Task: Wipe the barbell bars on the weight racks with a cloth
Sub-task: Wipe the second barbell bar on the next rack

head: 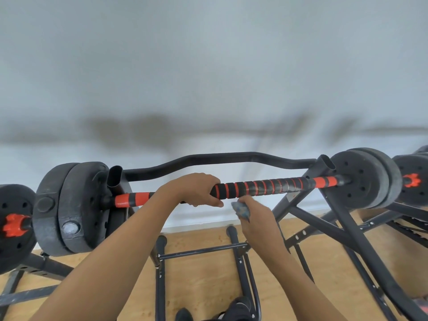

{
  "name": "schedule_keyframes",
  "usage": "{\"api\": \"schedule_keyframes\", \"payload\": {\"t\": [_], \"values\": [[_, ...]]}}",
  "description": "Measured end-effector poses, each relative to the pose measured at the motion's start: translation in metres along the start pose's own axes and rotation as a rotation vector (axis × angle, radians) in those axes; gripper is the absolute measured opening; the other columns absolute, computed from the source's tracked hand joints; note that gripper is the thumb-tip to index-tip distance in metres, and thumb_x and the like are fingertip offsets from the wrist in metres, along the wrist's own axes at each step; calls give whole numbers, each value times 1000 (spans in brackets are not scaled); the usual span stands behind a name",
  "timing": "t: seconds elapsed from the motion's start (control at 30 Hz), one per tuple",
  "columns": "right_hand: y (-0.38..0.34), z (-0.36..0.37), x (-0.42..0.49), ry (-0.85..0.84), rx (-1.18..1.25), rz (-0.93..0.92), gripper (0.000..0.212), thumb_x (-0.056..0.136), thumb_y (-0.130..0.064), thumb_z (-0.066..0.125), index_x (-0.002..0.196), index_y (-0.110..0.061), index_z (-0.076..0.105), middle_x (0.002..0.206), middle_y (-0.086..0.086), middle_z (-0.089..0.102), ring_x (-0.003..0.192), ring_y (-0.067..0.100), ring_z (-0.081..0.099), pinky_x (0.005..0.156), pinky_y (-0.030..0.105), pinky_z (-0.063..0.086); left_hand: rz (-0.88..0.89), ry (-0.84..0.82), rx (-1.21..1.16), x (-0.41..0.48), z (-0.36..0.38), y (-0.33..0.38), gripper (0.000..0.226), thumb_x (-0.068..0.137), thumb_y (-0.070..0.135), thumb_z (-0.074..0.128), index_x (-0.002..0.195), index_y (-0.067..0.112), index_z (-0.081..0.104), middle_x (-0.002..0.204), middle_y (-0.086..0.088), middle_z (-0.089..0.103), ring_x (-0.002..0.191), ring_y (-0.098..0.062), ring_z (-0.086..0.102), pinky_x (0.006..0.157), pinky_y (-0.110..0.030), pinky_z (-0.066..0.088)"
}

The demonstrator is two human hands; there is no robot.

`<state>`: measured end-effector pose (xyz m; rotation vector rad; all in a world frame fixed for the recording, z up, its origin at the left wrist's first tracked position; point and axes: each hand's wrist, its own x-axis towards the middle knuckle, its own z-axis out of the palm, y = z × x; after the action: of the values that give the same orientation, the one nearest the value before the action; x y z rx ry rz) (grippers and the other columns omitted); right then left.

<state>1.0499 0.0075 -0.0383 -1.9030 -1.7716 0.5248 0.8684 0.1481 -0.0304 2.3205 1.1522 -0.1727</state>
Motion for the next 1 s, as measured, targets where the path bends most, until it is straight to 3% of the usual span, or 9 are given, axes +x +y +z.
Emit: {"api": "schedule_keyframes", "payload": {"t": [0.07, 0.13, 0.3, 0.53, 0.7, 0.83, 1.0], "values": [[-8, -12, 11, 125, 72, -59, 7, 99, -23, 62, 105, -24, 58, 83, -12, 63, 76, 7, 61, 64, 23, 52, -6, 9, 8, -1, -2, 1, 35, 91, 54, 73, 109, 31, 54, 92, 4, 63, 74, -16, 68, 68, -29, 59], [-18, -20, 33, 160, 34, -101, 10, 99, -25, 62, 107, -21, 58, 83, -9, 62, 74, 9, 59, 63, 23, 51, -18, 8, 14, -2, -2, 2, 36, 91, 53, 73, 112, 30, 55, 93, 4, 63, 73, -16, 68, 67, -29, 60], [-28, -2, 46, 70, -167, -87, 17, 92, -10, 59, 104, -21, 54, 84, -5, 62, 74, 18, 60, 64, 38, 57, -21, -3, -10, -6, -4, 7, 30, 94, 50, 71, 109, 27, 57, 93, 1, 67, 74, -18, 70, 70, -32, 63], [-17, 2, 30, 17, -284, -150, 19, 93, -7, 58, 105, -21, 55, 82, -9, 55, 70, 19, 58, 66, 33, 54, -9, -8, -43, -6, -4, 3, 28, 93, 50, 72, 100, 29, 56, 89, -2, 69, 70, -18, 70, 63, -28, 60], [-17, -8, 25, 48, -101, -122, 17, 96, -17, 63, 112, -21, 59, 86, -4, 66, 75, 19, 61, 67, 38, 55, -9, -1, -54, -4, -3, 1, 31, 93, 50, 72, 107, 28, 57, 92, -1, 68, 76, -19, 71, 68, -30, 64], [-30, -9, 46, 50, -118, -129, 18, 94, -13, 61, 111, -21, 59, 90, -4, 65, 79, 18, 60, 68, 37, 56, -22, 5, -67, -4, 0, 0, 34, 93, 51, 72, 115, 28, 59, 96, 0, 70, 77, -19, 71, 72, -33, 65], [-25, -5, 43, -14, -215, -159, 23, 91, -5, 59, 110, -19, 60, 87, -4, 63, 78, 19, 60, 70, 39, 57, -24, -5, -89, -4, -3, -2, 30, 92, 50, 73, 108, 28, 60, 93, -1, 70, 75, -19, 71, 70, -34, 65]]}}
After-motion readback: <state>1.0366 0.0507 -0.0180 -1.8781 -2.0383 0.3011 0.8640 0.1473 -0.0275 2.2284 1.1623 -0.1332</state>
